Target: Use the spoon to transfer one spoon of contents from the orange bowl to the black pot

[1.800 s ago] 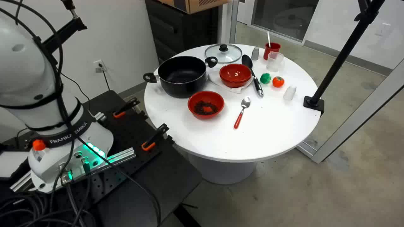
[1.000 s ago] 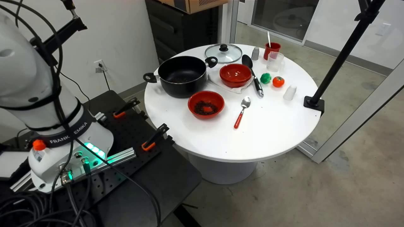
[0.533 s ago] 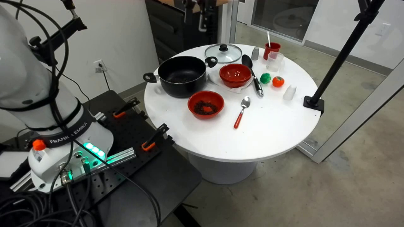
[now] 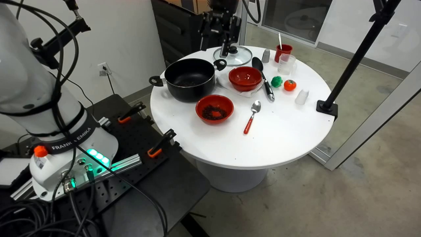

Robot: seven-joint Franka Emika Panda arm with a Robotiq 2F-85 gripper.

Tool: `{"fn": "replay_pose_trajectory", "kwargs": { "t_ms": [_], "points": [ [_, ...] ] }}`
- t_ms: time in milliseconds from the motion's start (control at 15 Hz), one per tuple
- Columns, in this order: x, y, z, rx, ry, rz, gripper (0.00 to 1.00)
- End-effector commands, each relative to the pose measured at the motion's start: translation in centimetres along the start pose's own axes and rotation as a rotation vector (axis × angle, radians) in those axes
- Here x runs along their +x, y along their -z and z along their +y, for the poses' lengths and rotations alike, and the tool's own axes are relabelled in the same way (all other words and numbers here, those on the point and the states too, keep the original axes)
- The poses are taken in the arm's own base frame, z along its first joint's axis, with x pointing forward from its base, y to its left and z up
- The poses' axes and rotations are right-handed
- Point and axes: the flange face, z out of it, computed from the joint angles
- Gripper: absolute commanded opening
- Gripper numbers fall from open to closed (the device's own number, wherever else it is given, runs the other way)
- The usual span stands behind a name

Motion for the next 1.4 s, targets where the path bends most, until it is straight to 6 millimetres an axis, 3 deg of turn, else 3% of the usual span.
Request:
{"fn": "replay_pose_trajectory", "kwargs": {
  "t_ms": [0, 333, 600, 1000, 1067, 1333],
  "points": [
    [0.8, -0.7, 0.0, -0.066, 0.037, -0.014, 1.00],
    [2.8, -2.6, 3.1, -0.299, 0.143, -0.048, 1.00],
    [3.9, -3.4, 5.5, -0.408, 0.261, 0.079, 1.00],
    [4.0, -4.0, 9.4, -0.317, 0.414, 0.384, 1.00],
    [5.1, -4.1, 8.3, -0.345, 0.358, 0.318, 1.00],
    [5.0, -4.4, 8.7, -0.340, 0.364, 0.322, 1.00]
  ]
}}
